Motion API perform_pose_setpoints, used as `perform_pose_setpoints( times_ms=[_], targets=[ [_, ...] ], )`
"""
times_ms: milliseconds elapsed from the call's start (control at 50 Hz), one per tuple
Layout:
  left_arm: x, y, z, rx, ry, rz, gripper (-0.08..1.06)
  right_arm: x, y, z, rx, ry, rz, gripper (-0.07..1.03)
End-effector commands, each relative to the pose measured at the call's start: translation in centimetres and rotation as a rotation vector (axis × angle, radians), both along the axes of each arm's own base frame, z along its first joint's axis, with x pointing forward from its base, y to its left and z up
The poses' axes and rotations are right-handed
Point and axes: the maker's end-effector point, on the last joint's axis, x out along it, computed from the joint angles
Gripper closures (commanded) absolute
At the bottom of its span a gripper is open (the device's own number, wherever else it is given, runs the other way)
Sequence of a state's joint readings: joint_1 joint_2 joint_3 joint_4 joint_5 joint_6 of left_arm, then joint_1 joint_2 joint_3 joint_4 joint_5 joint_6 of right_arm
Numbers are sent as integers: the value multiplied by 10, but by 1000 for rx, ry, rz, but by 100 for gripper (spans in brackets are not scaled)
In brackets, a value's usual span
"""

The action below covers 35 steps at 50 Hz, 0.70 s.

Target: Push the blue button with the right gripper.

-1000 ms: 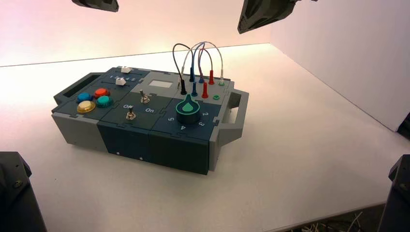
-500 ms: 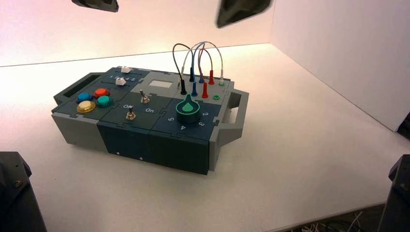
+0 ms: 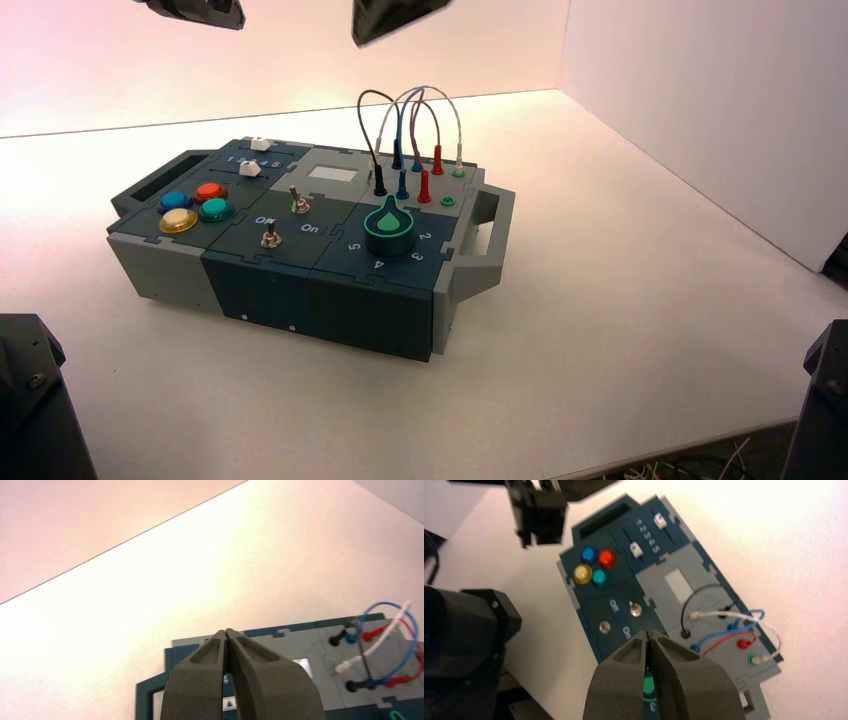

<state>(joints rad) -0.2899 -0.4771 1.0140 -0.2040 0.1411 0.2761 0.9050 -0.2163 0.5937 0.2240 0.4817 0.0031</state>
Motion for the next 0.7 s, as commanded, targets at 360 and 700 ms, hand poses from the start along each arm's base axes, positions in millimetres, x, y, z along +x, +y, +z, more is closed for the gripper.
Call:
perform_pose_setpoints(
  times_ms=[360,700],
  targets=[
    [8,29,10,-4,-18,95,100,-2,30,27,54,-47,54,98],
    [1,67,30,-22,-87,217,101,6,52,7,7,-43,97,98]
  ],
)
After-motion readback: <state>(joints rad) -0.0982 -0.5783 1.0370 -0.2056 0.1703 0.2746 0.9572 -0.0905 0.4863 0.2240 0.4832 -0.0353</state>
